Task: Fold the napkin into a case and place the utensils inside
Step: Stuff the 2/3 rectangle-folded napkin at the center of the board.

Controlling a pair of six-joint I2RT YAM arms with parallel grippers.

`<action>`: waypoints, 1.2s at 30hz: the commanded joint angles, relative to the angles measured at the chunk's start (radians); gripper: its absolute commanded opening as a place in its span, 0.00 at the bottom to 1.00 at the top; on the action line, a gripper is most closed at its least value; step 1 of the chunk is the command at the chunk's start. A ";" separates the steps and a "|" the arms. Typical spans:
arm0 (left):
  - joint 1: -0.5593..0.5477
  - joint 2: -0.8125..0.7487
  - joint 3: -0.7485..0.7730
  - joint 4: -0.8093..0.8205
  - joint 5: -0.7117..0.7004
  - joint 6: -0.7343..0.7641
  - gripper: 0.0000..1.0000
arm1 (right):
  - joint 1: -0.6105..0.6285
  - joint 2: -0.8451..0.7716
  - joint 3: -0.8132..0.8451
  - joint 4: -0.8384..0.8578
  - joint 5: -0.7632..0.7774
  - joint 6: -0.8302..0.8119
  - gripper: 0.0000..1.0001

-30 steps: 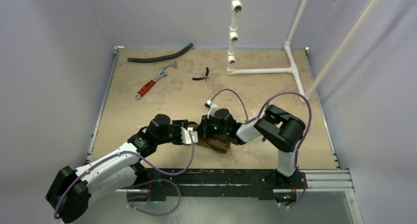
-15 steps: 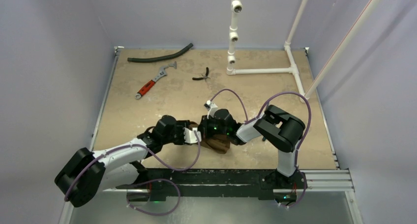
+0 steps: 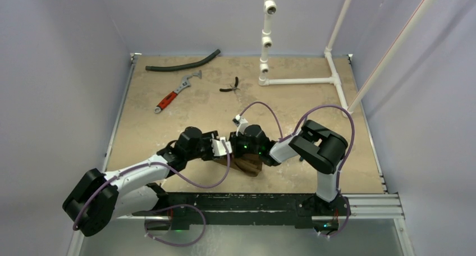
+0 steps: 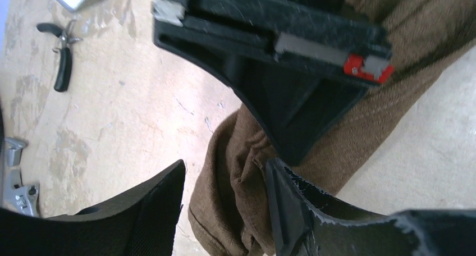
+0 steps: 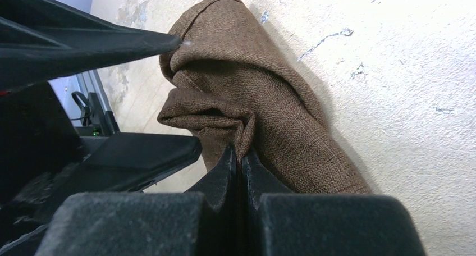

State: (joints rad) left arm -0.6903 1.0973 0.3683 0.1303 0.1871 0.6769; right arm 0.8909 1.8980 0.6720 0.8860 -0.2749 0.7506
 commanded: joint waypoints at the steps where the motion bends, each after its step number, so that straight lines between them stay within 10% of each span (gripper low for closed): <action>1: -0.001 -0.004 0.059 0.016 0.054 -0.053 0.53 | 0.015 0.059 -0.040 -0.162 0.029 -0.044 0.00; 36: 0.090 0.148 -0.049 0.178 -0.033 0.132 0.49 | 0.030 0.033 -0.048 -0.137 0.016 -0.058 0.00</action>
State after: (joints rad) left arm -0.6155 1.2190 0.3290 0.2829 0.1616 0.7799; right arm 0.8986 1.9045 0.6598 0.9218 -0.2741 0.7422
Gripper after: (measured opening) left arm 0.506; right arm 0.020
